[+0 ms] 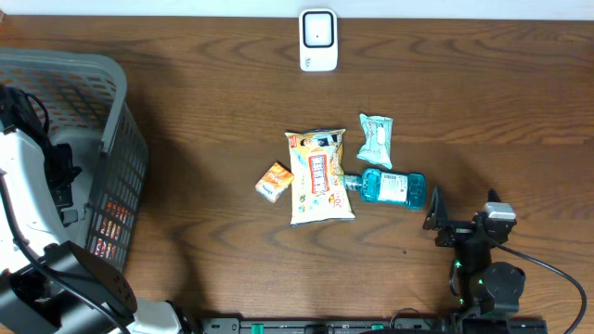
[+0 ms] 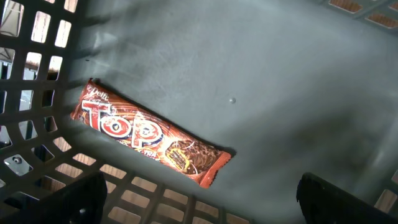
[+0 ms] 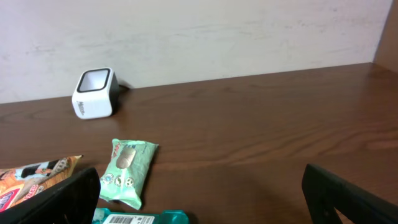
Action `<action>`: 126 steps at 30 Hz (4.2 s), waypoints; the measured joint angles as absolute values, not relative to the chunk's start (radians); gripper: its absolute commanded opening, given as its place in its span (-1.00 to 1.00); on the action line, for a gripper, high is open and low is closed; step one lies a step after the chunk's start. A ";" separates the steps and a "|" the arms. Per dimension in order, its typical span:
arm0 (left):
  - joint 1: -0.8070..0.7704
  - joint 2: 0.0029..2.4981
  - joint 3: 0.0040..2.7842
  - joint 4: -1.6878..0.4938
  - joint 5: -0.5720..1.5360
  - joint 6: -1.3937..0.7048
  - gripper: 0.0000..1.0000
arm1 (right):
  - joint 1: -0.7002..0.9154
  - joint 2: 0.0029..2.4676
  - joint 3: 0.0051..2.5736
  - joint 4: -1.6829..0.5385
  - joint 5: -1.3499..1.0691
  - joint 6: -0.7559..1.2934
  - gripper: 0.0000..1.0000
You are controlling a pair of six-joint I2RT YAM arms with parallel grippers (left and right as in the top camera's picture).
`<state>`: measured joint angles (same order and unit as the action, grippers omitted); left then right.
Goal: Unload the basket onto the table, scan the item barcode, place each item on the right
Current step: 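Reach the left gripper into the basket and grasp the red TOP bar, then carry the red TOP bar out and drop it left of the snack bag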
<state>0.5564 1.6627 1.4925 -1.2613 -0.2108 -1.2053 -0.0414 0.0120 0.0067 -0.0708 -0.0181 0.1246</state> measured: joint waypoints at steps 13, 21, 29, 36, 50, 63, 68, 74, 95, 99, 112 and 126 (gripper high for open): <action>0.556 1.663 1.491 -1.286 -0.202 -1.219 0.96 | -0.041 0.012 0.007 -0.071 -0.018 0.125 0.99; 0.556 1.671 1.405 -1.289 -0.155 -1.444 0.96 | -0.041 0.012 0.007 -0.071 -0.019 0.125 0.99; 0.562 1.713 1.257 -1.201 -0.156 -1.591 0.96 | -0.041 0.012 0.007 -0.071 -0.019 0.125 0.99; 0.582 1.777 1.187 -1.128 -0.139 -1.623 0.96 | -0.041 0.012 0.007 -0.071 -0.018 0.125 0.99; 0.588 1.827 1.147 -0.991 -0.149 -1.649 0.93 | -0.041 0.012 0.007 -0.071 -0.018 0.125 0.99; 0.587 1.783 1.010 -0.469 -0.354 -1.237 0.89 | -0.041 0.012 0.007 -0.071 -0.018 0.125 0.99; 0.586 1.823 1.041 -0.393 -0.360 -0.960 0.89 | -0.041 0.012 0.007 -0.071 -0.018 0.125 0.99; 0.596 1.831 1.081 -0.434 -0.307 -0.844 0.89 | -0.041 0.012 0.007 -0.071 -0.018 0.125 0.98; 0.592 1.548 1.032 -0.559 -0.096 -0.732 0.91 | -0.041 0.012 0.007 -0.071 -0.018 0.125 0.99; 0.592 1.536 1.029 -0.651 -0.091 -0.775 0.91 | -0.041 0.012 0.007 -0.071 -0.018 0.125 0.99; 0.592 1.640 0.943 -0.617 -0.234 -1.034 0.91 | -0.041 0.012 0.007 -0.071 -0.018 0.125 0.99; 0.587 1.767 1.004 -0.542 -0.329 -1.073 -0.85 | -0.041 0.012 0.007 -0.071 -0.018 0.125 0.99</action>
